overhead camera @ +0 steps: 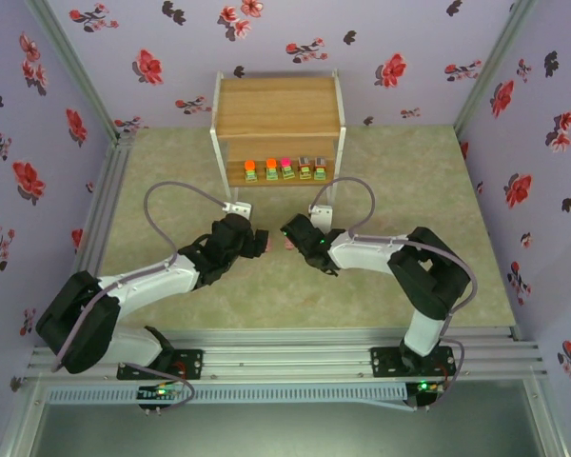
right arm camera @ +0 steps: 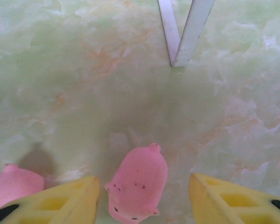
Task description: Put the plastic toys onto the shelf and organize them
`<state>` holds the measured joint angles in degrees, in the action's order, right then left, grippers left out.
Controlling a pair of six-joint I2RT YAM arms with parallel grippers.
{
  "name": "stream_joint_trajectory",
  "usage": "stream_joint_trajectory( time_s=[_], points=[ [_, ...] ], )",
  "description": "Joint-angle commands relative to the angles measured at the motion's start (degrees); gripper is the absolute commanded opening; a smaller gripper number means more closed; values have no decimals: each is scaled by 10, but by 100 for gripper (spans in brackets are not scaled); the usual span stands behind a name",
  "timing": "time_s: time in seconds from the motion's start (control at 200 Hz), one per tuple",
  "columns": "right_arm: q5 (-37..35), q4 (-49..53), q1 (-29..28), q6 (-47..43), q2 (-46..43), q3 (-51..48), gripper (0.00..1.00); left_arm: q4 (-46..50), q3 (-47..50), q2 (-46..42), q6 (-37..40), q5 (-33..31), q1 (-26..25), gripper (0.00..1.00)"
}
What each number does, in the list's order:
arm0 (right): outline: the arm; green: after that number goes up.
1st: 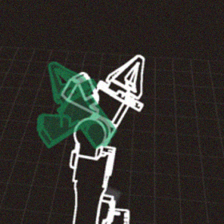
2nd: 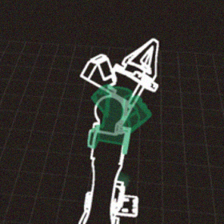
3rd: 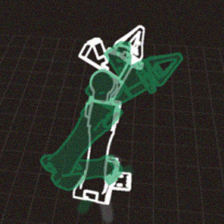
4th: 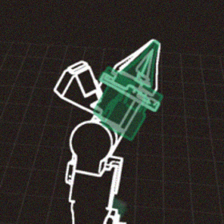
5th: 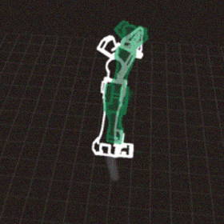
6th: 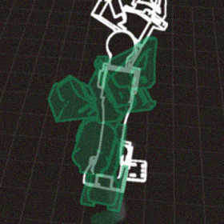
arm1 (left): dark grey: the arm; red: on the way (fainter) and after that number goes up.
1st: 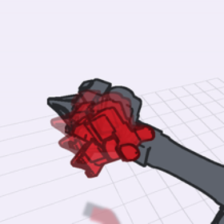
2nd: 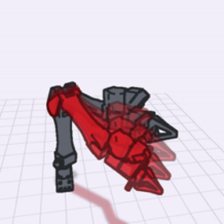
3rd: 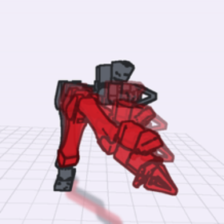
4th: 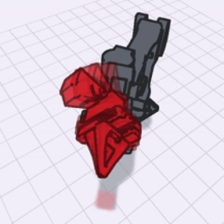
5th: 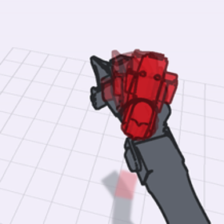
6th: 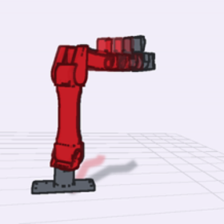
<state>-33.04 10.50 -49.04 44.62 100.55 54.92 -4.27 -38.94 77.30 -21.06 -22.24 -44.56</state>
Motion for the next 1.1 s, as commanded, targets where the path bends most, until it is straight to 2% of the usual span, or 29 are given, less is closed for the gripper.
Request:
stream_joint_trajectory(
  time_s=[0.0, 0.305, 0.56, 1.095],
  points=[
    [-13, 8, -5, 27, -11, 4, 37, 6, -12, -7, -11, 6, 6, 87],
    [-27, 52, -11, 57, 21, 45, 38, 6, -13, -6, -14, 13, 8, 87],
    [-26, 78, -11, 74, 51, 68, 34, 7, -11, -9, -13, 14, 10, 87],
    [-16, 59, -5, 96, 71, 56, 28, 7, -9, -13, -14, 18, 12, 87]
  ],
)
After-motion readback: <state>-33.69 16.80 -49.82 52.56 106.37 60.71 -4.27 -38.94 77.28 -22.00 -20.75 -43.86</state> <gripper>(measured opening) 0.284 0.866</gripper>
